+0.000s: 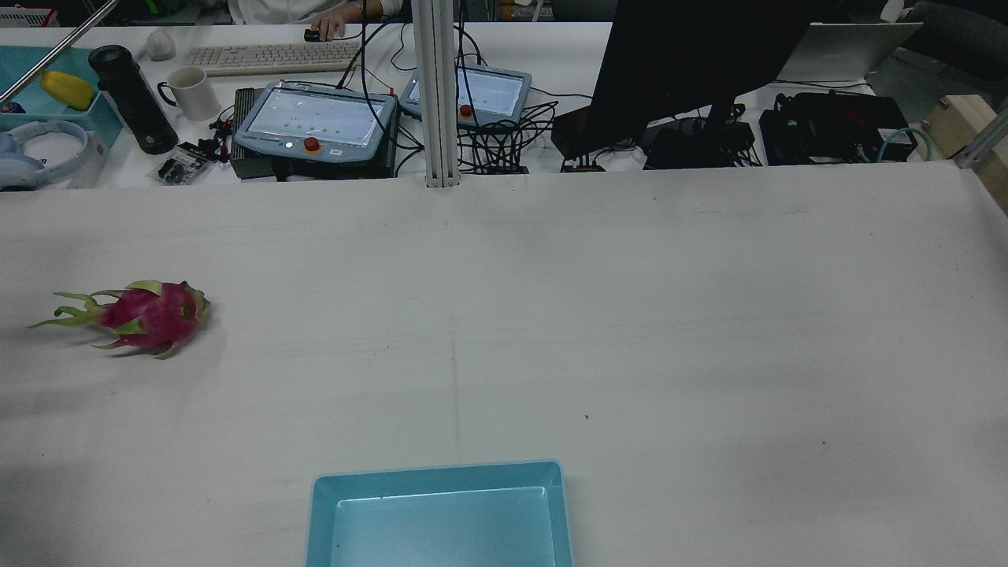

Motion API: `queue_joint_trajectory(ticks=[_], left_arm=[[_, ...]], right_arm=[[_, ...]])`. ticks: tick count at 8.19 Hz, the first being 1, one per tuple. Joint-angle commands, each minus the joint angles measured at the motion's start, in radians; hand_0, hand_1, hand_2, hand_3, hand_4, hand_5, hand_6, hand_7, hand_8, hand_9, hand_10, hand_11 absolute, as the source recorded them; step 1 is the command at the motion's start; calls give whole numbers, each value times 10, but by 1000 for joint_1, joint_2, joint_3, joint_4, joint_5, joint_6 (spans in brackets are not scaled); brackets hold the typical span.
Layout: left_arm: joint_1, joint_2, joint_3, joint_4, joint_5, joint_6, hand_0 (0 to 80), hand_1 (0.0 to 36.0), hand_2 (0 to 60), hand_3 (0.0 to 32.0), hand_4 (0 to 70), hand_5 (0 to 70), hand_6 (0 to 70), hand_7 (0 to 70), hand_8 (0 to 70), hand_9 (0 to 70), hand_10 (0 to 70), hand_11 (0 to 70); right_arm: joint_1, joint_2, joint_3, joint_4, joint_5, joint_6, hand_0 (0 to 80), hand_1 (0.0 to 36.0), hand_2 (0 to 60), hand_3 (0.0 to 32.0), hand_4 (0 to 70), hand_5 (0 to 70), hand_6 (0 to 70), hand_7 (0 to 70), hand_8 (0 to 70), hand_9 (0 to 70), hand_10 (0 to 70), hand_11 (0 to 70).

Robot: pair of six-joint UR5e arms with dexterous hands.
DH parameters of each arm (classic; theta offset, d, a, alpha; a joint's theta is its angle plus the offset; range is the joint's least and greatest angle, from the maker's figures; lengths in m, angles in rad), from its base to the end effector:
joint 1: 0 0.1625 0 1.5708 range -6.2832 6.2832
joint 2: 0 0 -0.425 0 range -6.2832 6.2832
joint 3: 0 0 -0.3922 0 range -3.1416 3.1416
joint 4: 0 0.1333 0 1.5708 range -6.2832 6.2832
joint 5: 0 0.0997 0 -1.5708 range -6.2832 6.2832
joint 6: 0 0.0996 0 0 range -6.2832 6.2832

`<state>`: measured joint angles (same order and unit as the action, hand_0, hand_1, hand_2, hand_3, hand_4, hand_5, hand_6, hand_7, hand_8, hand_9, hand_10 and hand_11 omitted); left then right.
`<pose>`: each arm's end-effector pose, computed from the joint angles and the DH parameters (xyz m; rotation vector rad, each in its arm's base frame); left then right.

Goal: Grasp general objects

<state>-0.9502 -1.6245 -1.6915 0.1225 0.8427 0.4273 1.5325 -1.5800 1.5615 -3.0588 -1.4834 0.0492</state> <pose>0.1217 -0.5135 0.6145 0.5285 2.0659 -2.0307 0.1230 -0.4987 0.6879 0.0062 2.2409 -2.0990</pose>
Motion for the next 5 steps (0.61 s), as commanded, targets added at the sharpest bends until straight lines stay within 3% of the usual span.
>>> queue_joint_trajectory(ticks=[1, 3, 4, 5], left_arm=[[-18, 5, -8, -1, 47, -37, 673, 340, 228, 78, 17, 30, 0, 37, 0, 0, 17, 61], [-51, 44, -42, -1, 113, -38, 692, 343, 226, 74, 23, 51, 0, 44, 0, 0, 17, 63], [-73, 108, -46, -27, 133, -35, 652, 331, 223, 72, 26, 50, 0, 43, 0, 0, 16, 59], [-84, 174, -48, -65, 134, -29, 642, 323, 221, 48, 34, 74, 0, 48, 0, 0, 21, 67]], right_arm=[[0, 0, 0, 0, 0, 1, 0, 0, 0, 0, 0, 0, 0, 0, 0, 0, 0, 0], [-2, 0, -1, 0, 0, 0, 0, 0, 0, 0, 0, 0, 0, 0, 0, 0, 0, 0], [0, 0, 0, 0, 0, 0, 0, 0, 0, 0, 0, 0, 0, 0, 0, 0, 0, 0], [0, 0, 0, 0, 0, 0, 0, 0, 0, 0, 0, 0, 0, 0, 0, 0, 0, 0]])
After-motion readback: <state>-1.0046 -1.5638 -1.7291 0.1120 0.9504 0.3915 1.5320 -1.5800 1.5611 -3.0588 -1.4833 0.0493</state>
